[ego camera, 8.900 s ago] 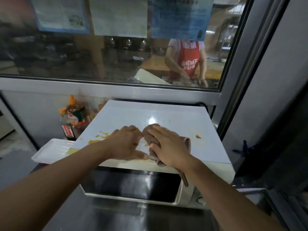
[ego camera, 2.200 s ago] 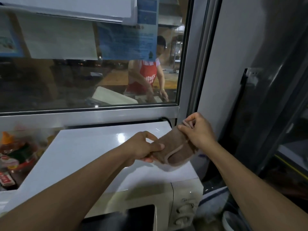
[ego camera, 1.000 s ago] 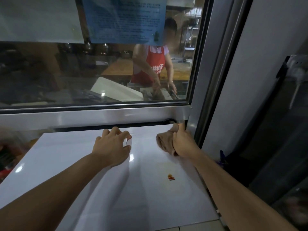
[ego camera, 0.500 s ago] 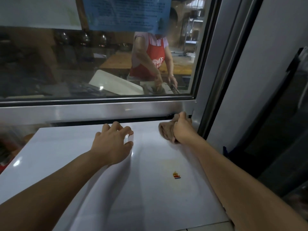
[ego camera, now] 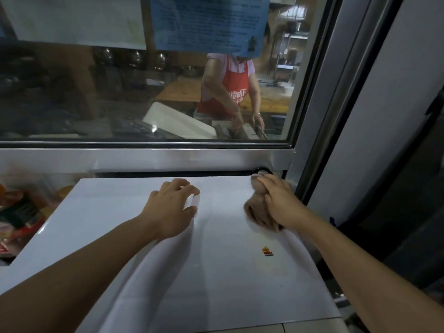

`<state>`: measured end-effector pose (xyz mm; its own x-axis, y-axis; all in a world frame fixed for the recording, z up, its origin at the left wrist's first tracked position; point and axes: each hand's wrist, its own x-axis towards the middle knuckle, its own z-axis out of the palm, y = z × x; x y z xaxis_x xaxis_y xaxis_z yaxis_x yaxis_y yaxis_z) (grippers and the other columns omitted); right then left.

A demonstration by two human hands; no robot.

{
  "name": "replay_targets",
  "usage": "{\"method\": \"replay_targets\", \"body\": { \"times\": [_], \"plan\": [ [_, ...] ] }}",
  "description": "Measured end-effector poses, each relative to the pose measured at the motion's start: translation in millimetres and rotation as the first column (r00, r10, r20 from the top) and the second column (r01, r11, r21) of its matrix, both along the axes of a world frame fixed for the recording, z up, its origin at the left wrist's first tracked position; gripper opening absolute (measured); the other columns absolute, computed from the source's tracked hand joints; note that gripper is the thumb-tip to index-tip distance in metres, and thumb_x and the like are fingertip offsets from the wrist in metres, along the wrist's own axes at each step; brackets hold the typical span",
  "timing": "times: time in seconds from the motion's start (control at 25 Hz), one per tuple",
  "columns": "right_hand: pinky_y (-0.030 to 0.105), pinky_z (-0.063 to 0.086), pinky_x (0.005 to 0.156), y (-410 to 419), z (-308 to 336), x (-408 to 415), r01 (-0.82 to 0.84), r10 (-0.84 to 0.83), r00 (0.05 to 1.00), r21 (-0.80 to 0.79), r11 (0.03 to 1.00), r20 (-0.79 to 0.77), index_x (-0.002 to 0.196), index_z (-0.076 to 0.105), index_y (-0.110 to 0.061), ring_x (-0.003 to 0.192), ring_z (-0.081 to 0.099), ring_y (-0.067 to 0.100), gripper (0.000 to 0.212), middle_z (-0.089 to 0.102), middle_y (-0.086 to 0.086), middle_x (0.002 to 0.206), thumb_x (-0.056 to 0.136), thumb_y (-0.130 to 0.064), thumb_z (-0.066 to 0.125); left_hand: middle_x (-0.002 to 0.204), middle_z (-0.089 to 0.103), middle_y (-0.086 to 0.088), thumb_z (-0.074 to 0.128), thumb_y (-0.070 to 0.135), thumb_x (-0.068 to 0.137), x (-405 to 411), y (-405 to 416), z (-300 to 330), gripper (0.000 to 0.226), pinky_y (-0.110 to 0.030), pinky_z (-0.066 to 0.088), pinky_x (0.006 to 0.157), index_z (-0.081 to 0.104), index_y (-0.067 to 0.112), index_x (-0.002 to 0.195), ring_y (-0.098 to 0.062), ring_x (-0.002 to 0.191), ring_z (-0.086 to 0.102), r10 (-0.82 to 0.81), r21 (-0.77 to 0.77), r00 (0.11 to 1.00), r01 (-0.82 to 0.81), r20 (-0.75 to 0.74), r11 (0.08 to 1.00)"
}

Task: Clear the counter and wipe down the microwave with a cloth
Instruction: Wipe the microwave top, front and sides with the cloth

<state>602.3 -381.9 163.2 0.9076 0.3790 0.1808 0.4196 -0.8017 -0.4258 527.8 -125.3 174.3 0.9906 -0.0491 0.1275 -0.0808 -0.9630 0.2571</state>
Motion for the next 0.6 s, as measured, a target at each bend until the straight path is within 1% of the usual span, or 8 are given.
{"method": "replay_targets", "body": {
  "times": [0.08,0.12,0.16,0.24,0.36,0.48,0.52,0.6],
  "plan": [
    [0.033,0.022,0.113,10,9,16,0.009,-0.009,1.000,0.067,0.998,-0.002,0.124,0.052,-0.023,0.133,0.033,0.030,0.039,0.042,0.008,0.142,0.093,-0.008,0.033,0.144,0.035,0.003,0.050,0.034,0.090,-9,22,-1,0.040,-0.040,0.033,0.104,0.045,0.030,0.130,-0.024,0.130,0.032,0.023,0.004,1.000,-0.023,0.019,1.000],
    [0.035,0.029,0.109,18,10,24,0.027,-0.028,0.999,0.050,0.998,0.019,0.112,0.056,-0.025,0.127,0.040,0.033,0.034,0.050,0.012,0.134,0.092,-0.012,0.032,0.142,0.037,0.003,0.050,0.035,0.090,-14,35,-2,0.039,-0.039,0.033,0.102,0.046,0.030,0.129,-0.023,0.128,0.033,0.060,0.015,0.998,-0.060,0.025,0.998],
    [0.036,0.033,0.104,26,9,28,0.039,-0.038,0.998,-0.022,0.999,0.049,0.107,0.056,-0.024,0.121,0.044,0.034,0.033,0.053,0.012,0.127,0.089,-0.016,0.030,0.140,0.038,0.002,0.050,0.037,0.090,-19,47,-2,0.039,-0.038,0.034,0.101,0.046,0.032,0.128,-0.023,0.126,0.034,0.103,0.030,0.994,-0.103,0.022,0.994],
    [0.036,0.033,0.098,41,4,31,0.028,-0.013,0.995,-0.152,0.988,0.097,0.112,0.054,-0.023,0.117,0.042,0.030,0.035,0.051,0.006,0.126,0.085,-0.019,0.033,0.140,0.038,0.001,0.047,0.043,0.091,-26,65,-3,0.040,-0.039,0.034,0.102,0.043,0.036,0.130,-0.024,0.126,0.034,0.161,0.056,0.987,-0.160,-0.003,0.985],
    [0.033,0.032,0.096,83,2,23,-0.063,0.070,0.994,-0.094,0.994,0.080,0.120,0.051,-0.024,0.114,0.040,0.026,0.036,0.048,0.004,0.131,0.088,-0.015,0.039,0.141,0.036,0.002,0.045,0.046,0.090,-29,72,-7,0.041,-0.042,0.033,0.103,0.040,0.041,0.130,-0.024,0.128,0.032,0.170,0.043,0.985,-0.169,-0.009,0.985],
    [0.037,0.033,0.100,147,4,11,-0.146,0.155,0.985,-0.103,0.984,0.082,0.122,0.051,-0.022,0.114,0.043,0.029,0.037,0.049,0.005,0.131,0.088,-0.013,0.040,0.144,0.035,0.003,0.045,0.049,0.089,-27,72,-8,0.042,-0.043,0.033,0.104,0.039,0.042,0.130,-0.023,0.129,0.032,0.175,0.046,0.984,-0.175,-0.013,0.984],
    [0.038,0.034,0.100,161,6,7,-0.156,0.162,0.984,-0.077,0.985,0.079,0.122,0.050,-0.021,0.113,0.044,0.029,0.036,0.050,0.006,0.130,0.089,-0.015,0.038,0.144,0.035,0.003,0.045,0.049,0.089,-26,72,-8,0.043,-0.043,0.033,0.103,0.039,0.042,0.130,-0.023,0.130,0.032,0.181,0.053,0.983,-0.180,-0.014,0.982],
    [0.037,0.037,0.097,163,10,5,-0.181,0.182,0.982,-0.019,0.983,0.058,0.120,0.050,-0.020,0.113,0.046,0.027,0.031,0.052,0.006,0.127,0.092,-0.018,0.036,0.145,0.034,0.003,0.044,0.050,0.089,-26,71,-9,0.043,-0.044,0.032,0.104,0.038,0.042,0.131,-0.024,0.131,0.031,0.195,0.064,0.981,-0.193,-0.023,0.979]
  ]
}}
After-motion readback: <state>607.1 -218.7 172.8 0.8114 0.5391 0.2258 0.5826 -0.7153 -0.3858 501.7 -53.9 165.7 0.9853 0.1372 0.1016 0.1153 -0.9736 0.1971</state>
